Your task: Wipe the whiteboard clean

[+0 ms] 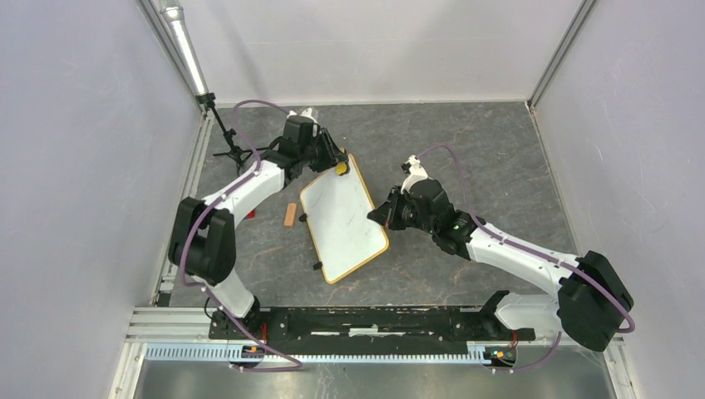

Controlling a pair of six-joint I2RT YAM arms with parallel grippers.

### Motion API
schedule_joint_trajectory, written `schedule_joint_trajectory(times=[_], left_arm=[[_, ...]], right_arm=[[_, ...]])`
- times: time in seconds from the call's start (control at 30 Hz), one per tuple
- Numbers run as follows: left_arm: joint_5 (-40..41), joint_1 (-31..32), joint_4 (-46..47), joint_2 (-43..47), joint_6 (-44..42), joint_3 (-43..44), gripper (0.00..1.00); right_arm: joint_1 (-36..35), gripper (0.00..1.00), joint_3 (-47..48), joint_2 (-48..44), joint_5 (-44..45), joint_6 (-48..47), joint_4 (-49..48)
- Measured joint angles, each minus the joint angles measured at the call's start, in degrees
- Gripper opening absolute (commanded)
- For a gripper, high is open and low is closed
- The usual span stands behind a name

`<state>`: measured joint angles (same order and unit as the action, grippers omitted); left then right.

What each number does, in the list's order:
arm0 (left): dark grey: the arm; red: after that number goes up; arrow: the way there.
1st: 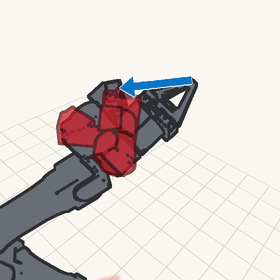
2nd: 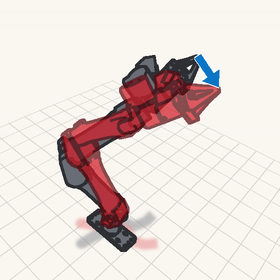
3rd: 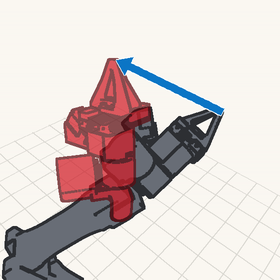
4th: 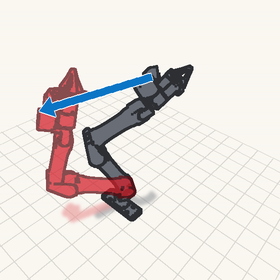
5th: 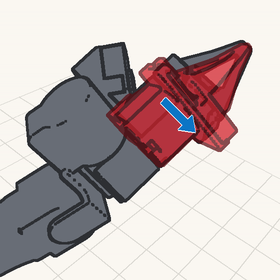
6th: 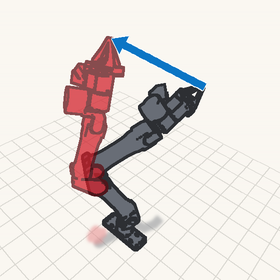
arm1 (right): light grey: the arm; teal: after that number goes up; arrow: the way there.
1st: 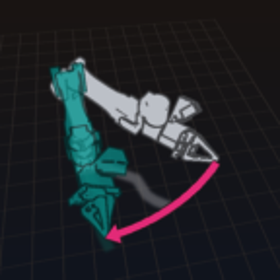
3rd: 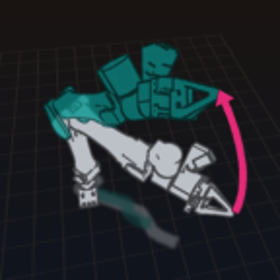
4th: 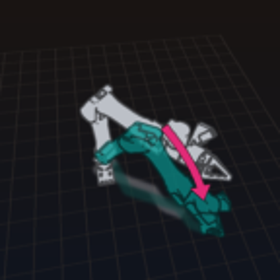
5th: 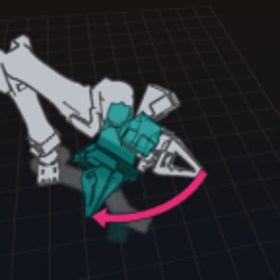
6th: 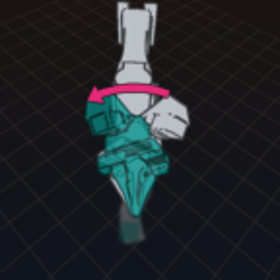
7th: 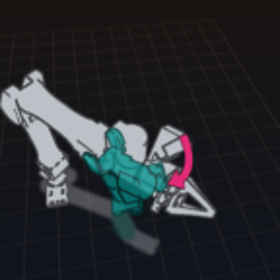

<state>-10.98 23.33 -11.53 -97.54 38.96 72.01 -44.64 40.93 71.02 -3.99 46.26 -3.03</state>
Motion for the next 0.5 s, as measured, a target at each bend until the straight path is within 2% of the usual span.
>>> schedule_joint_trajectory(times=[0.3,0.4,0.5], left_arm=[[1.77,-0.24,3.89,10.38,-0.02,-16.26,0.19],[1.79,-1.27,3.06,10.1,-0.04,-16.59,0.19],[1.88,-2.05,0.76,7.67,-0.15,-13.4,0.19]], right_arm=[[-0.31,0.0,0.0,-0.02,-0.04,-0.11,0.02],[-0.33,0.0,0.09,-0.02,-0.02,-0.09,0.0],[-0.35,0.0,0.11,0.0,0.04,-0.09,0.07]])
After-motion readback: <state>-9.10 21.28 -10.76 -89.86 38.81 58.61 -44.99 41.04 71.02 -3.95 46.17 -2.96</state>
